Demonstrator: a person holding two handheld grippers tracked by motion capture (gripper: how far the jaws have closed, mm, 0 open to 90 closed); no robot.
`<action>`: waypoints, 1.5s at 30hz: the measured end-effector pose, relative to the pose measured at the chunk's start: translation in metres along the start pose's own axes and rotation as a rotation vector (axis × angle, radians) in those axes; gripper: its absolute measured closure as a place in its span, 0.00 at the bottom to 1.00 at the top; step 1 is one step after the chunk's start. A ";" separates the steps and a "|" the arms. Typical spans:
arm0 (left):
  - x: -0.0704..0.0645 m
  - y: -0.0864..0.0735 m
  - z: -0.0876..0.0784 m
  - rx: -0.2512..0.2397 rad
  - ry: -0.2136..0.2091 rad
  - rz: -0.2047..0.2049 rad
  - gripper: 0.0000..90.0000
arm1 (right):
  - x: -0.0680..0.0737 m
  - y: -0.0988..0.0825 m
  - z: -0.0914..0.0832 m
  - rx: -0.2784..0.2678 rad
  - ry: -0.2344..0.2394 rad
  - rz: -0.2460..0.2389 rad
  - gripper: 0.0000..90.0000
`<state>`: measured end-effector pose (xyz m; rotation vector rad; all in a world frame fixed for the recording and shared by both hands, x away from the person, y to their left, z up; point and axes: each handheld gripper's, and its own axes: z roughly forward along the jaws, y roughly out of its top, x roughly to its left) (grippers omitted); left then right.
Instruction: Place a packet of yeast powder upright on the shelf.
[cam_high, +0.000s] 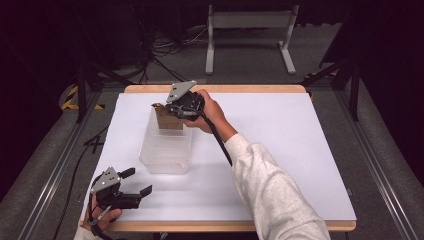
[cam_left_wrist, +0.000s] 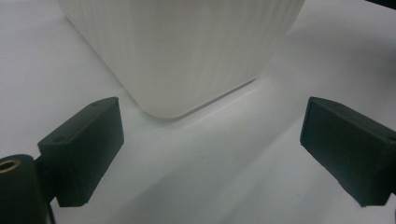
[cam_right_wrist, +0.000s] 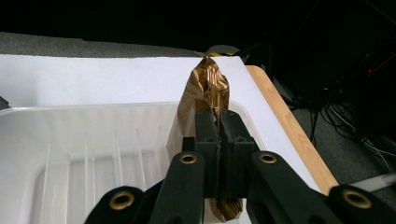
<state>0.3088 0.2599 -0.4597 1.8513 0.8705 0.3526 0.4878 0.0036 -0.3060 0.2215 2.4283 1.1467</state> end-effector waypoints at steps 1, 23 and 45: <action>0.000 0.000 0.000 0.000 0.000 0.000 0.08 | 0.000 0.000 0.000 0.000 0.000 0.000 0.96; 0.000 0.000 0.000 0.000 0.002 -0.005 0.08 | 0.000 -0.017 -0.026 -0.074 -0.034 0.119 0.63; 0.000 0.001 0.001 0.013 0.018 -0.005 0.08 | 0.012 -0.079 -0.119 -0.008 -0.159 0.094 0.56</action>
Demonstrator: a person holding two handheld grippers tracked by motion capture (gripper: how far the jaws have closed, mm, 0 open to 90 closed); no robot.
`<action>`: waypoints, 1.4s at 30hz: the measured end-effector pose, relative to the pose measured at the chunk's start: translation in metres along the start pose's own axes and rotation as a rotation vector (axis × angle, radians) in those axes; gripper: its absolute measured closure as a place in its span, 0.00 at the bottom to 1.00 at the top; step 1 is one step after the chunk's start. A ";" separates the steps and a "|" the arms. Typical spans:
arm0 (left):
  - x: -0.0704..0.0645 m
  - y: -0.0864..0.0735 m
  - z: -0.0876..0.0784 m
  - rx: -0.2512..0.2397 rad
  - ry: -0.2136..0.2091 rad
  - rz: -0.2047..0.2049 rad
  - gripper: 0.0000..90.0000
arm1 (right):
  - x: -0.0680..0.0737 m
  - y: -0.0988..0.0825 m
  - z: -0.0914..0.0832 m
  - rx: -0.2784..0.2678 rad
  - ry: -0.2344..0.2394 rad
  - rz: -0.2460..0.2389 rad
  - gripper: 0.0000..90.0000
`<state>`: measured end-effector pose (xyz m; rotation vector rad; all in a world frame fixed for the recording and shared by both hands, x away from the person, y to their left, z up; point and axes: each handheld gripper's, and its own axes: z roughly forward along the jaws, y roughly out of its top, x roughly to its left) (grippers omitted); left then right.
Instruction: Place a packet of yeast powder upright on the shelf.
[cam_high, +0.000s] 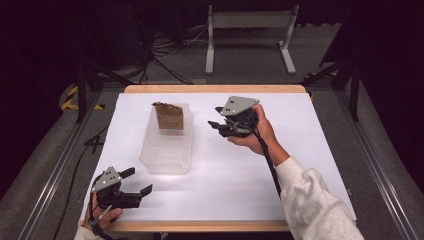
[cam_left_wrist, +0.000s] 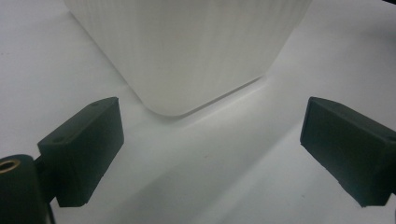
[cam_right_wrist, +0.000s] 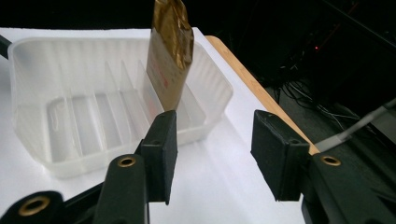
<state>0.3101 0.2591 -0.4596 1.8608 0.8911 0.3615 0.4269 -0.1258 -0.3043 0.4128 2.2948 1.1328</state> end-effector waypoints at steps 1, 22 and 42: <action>0.000 0.000 0.000 0.000 0.000 0.000 0.08 | 0.000 0.000 0.000 0.000 0.000 0.000 0.56; 0.000 0.000 0.000 0.001 0.001 0.001 0.08 | -0.001 -0.046 -0.048 0.067 -0.074 0.011 0.41; -0.001 0.000 0.001 0.010 0.002 -0.004 0.08 | 0.007 -0.112 -0.085 0.085 -0.142 0.063 0.30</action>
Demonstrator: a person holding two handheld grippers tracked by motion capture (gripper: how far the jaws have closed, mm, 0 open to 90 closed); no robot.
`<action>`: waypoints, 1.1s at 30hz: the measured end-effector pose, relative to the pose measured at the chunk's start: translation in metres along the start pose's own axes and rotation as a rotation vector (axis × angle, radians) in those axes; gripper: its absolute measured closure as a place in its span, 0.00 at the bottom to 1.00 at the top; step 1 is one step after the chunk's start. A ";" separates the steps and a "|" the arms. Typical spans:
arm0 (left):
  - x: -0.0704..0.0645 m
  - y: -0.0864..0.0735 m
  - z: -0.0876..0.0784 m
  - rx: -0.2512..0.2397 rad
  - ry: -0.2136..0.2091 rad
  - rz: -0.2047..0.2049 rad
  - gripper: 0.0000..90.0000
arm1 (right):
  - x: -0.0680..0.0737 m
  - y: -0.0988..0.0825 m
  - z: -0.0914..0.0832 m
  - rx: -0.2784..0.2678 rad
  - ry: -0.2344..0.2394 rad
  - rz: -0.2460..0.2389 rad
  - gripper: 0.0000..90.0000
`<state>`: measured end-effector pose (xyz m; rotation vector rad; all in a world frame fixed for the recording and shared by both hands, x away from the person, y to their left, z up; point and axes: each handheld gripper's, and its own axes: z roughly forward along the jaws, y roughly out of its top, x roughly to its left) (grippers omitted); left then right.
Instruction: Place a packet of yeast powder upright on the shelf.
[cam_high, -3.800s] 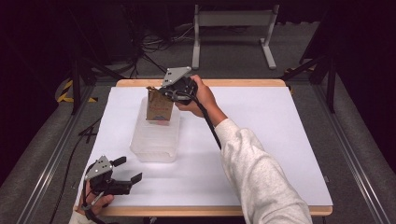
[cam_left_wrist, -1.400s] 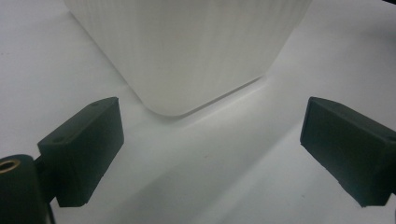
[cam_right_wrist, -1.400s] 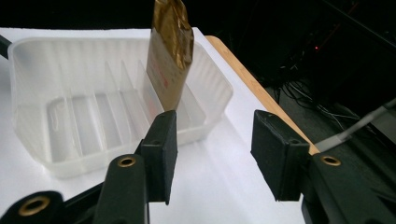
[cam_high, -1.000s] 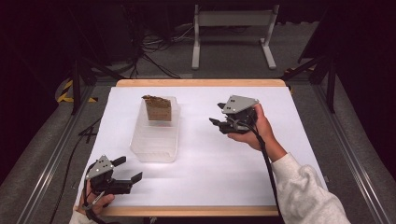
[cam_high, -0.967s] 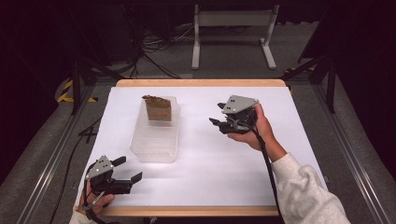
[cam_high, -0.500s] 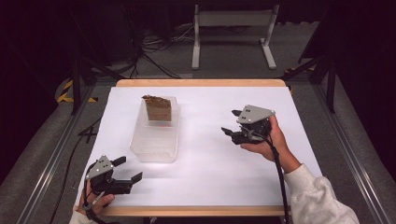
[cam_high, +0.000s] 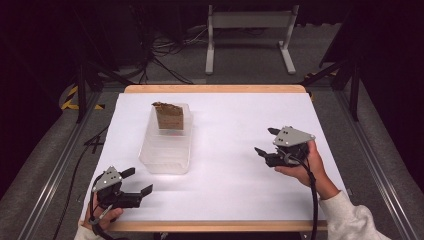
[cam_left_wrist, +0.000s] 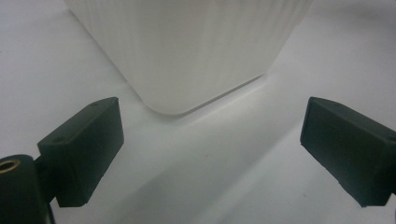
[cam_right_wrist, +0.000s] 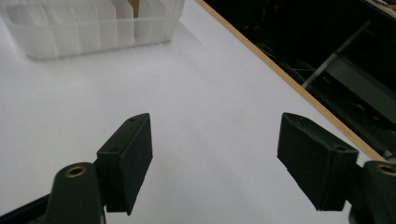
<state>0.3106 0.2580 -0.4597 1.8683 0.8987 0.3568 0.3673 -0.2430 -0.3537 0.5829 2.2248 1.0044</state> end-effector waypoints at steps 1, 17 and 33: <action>0.000 0.000 0.000 0.001 0.001 0.001 0.08 | 0.002 -0.008 -0.002 0.007 -0.012 -0.016 0.29; 0.000 0.000 0.000 -0.005 0.002 0.006 0.08 | 0.012 -0.074 -0.022 0.086 -0.116 -0.011 0.21; -0.001 0.000 0.000 -0.001 0.004 0.001 0.08 | 0.005 -0.131 -0.054 0.034 -0.214 0.119 0.18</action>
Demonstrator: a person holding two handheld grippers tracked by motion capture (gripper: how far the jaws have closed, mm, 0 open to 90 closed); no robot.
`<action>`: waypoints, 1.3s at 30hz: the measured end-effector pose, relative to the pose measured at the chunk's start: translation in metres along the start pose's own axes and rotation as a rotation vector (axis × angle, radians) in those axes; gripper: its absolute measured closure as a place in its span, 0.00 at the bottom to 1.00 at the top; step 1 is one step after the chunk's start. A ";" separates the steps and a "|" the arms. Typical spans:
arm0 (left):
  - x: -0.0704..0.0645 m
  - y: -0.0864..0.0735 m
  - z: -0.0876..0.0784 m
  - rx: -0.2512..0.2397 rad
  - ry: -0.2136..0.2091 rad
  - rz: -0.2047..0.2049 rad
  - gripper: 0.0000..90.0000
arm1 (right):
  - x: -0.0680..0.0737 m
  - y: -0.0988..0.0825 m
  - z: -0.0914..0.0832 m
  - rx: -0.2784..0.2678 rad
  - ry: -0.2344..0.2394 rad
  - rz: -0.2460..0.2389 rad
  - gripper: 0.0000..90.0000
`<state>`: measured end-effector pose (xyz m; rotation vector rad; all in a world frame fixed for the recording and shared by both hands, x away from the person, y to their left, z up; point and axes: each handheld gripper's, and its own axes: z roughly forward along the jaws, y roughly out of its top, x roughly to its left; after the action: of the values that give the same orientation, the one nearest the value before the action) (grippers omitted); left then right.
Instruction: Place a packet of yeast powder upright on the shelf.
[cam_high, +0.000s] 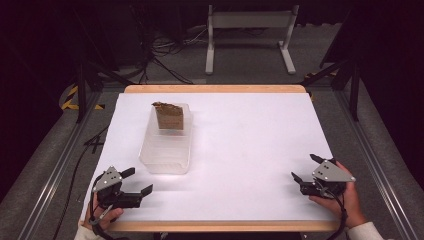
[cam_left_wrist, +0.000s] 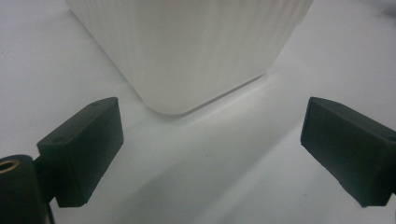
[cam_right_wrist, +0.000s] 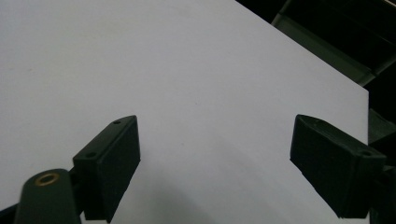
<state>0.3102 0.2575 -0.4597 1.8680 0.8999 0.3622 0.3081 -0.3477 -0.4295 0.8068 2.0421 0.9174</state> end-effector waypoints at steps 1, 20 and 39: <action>0.000 0.000 0.000 0.001 0.000 -0.002 0.08 | -0.002 -0.003 -0.002 -0.008 -0.004 0.015 0.18; -0.001 0.000 0.000 0.001 0.010 0.007 0.07 | -0.011 -0.032 -0.030 -0.066 -0.092 0.143 0.17; -0.001 0.000 0.000 0.006 0.008 0.010 0.07 | -0.014 -0.031 -0.030 -0.080 -0.111 0.145 0.17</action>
<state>0.3098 0.2563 -0.4595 1.8785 0.8979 0.3736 0.2835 -0.3854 -0.4350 0.9507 1.8581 1.0053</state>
